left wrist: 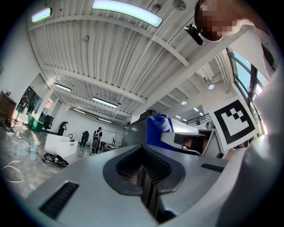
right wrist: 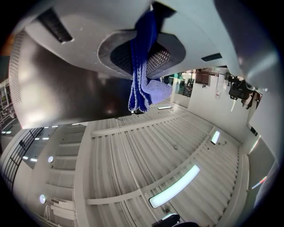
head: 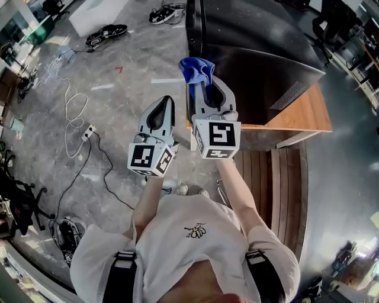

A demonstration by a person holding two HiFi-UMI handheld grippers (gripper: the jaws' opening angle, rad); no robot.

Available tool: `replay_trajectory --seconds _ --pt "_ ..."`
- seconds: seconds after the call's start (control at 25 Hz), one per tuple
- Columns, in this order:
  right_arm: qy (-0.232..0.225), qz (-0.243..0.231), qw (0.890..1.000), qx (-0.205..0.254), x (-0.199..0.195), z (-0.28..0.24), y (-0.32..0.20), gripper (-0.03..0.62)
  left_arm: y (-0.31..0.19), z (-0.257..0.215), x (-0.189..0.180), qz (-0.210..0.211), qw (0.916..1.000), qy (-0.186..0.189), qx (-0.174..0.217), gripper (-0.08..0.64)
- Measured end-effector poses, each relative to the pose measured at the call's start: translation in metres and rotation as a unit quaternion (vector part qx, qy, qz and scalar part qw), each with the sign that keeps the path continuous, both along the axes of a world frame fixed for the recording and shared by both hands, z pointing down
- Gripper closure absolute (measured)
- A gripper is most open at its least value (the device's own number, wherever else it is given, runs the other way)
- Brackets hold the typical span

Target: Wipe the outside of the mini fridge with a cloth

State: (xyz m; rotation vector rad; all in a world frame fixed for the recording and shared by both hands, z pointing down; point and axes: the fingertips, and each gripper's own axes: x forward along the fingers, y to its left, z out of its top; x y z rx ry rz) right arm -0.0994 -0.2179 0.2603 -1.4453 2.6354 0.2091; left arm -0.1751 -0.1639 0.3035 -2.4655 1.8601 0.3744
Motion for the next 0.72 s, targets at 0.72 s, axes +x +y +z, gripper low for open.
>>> replay_trajectory --seconds 0.72 --pt "0.031 0.012 0.999 -0.015 -0.013 0.037 -0.01 0.53 -0.007 0.009 0.008 0.012 0.9999 0.001 -0.012 0.555"
